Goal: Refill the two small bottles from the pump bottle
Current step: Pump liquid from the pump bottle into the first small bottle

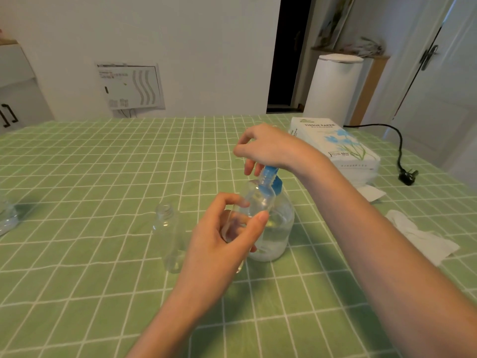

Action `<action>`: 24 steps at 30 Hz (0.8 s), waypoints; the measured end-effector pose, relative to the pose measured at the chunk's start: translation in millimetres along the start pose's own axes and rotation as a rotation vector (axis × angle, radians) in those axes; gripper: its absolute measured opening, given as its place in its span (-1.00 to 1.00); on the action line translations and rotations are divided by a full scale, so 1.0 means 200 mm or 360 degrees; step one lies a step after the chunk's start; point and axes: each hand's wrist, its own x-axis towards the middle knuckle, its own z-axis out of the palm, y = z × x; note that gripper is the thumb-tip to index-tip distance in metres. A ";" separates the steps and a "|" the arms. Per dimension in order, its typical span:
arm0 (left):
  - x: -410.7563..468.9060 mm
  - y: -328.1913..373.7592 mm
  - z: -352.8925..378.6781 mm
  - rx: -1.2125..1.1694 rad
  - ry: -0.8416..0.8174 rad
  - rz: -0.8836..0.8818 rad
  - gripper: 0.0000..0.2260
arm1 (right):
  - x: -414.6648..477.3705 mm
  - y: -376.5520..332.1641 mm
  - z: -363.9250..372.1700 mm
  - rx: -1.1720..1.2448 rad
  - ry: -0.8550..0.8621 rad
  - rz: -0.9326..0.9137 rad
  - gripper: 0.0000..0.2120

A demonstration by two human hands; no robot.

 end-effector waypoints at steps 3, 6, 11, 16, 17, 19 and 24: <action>0.00 0.00 0.01 -0.0022 -0.0001 -0.0012 -0.70 | 0.00 0.00 0.01 0.0069 -0.0027 0.0027 -0.61; 0.00 -0.01 0.00 -0.0036 -0.0013 -0.0028 -0.72 | 0.00 0.01 0.02 0.0057 -0.0064 0.0050 -0.67; -0.01 -0.02 -0.01 -0.0046 0.0002 -0.0043 -0.74 | 0.00 0.02 0.05 0.0039 -0.0101 0.0071 -0.69; 0.00 0.00 0.00 -0.0030 0.0000 -0.0012 -0.69 | 0.00 0.01 0.01 0.0017 0.0035 0.0024 -0.67; 0.00 0.00 0.00 -0.0032 0.0004 -0.0004 -0.68 | 0.00 0.00 0.00 -0.0007 0.0056 0.0013 -0.65; 0.00 0.01 0.01 -0.0040 0.0015 0.0002 -0.68 | 0.00 0.00 -0.01 -0.0040 0.0057 0.0007 -0.61; 0.00 0.00 0.01 -0.0028 0.0010 -0.0002 -0.70 | 0.02 0.00 0.01 -0.0012 -0.0028 0.0033 -0.60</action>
